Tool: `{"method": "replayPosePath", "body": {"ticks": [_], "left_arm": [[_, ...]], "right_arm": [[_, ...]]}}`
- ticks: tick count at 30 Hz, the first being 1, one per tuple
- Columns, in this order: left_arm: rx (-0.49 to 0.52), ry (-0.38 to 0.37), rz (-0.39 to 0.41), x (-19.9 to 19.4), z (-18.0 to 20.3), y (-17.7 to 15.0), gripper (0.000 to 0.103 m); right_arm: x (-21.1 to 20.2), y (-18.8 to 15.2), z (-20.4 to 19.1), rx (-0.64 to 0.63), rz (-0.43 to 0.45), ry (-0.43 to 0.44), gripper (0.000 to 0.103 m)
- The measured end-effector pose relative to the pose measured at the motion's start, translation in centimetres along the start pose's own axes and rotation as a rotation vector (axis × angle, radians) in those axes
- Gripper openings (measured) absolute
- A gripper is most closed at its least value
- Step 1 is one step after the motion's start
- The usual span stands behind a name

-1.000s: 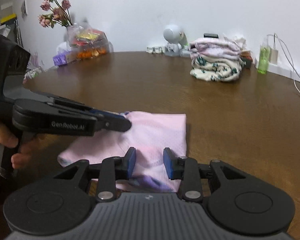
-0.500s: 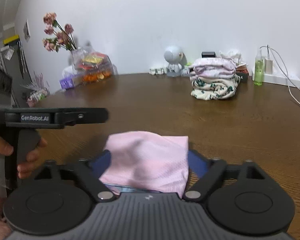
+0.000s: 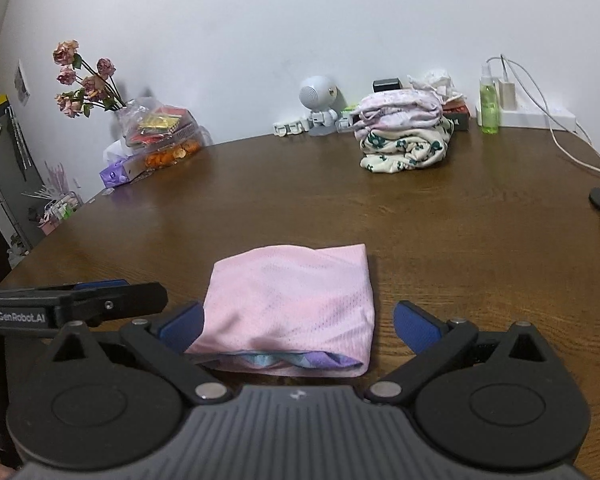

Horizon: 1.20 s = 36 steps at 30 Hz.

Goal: Fold clothes

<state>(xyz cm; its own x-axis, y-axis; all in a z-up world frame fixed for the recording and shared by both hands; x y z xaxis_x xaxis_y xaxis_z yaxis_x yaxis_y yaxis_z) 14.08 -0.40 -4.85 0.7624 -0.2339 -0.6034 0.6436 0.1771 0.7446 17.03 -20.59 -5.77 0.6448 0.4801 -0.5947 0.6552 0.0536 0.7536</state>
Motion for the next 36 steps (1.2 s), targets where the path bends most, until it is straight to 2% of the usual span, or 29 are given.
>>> {"method": "replayPosePath", "body": {"ticks": [7, 36], "left_arm": [[-0.048, -0.006, -0.049, 0.8, -0.8, -0.2, 0.103], [-0.038, 0.039, -0.070, 1.6, -0.9, -0.6, 0.103]], "right_arm": [[0.5, -0.5, 0.4, 0.027, -0.019, -0.015, 0.103], [1.0, -1.3, 1.2, 0.051, -0.050, -0.040, 0.103]]}}
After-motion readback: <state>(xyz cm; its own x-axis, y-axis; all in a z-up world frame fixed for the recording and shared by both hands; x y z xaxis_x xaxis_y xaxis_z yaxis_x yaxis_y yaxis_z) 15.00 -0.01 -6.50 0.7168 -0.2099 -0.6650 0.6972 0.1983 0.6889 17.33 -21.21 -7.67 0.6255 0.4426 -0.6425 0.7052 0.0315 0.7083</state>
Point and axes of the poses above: each gripper's, at about its wrist camera, not at the fingertips, and x roughly the way its jaws point, z to its right, y to its top, the point moved 8 cm from there along x, roughly the way its jaws point, and after that the axes turned 3 degrees about -z, right-handed, at the moved point
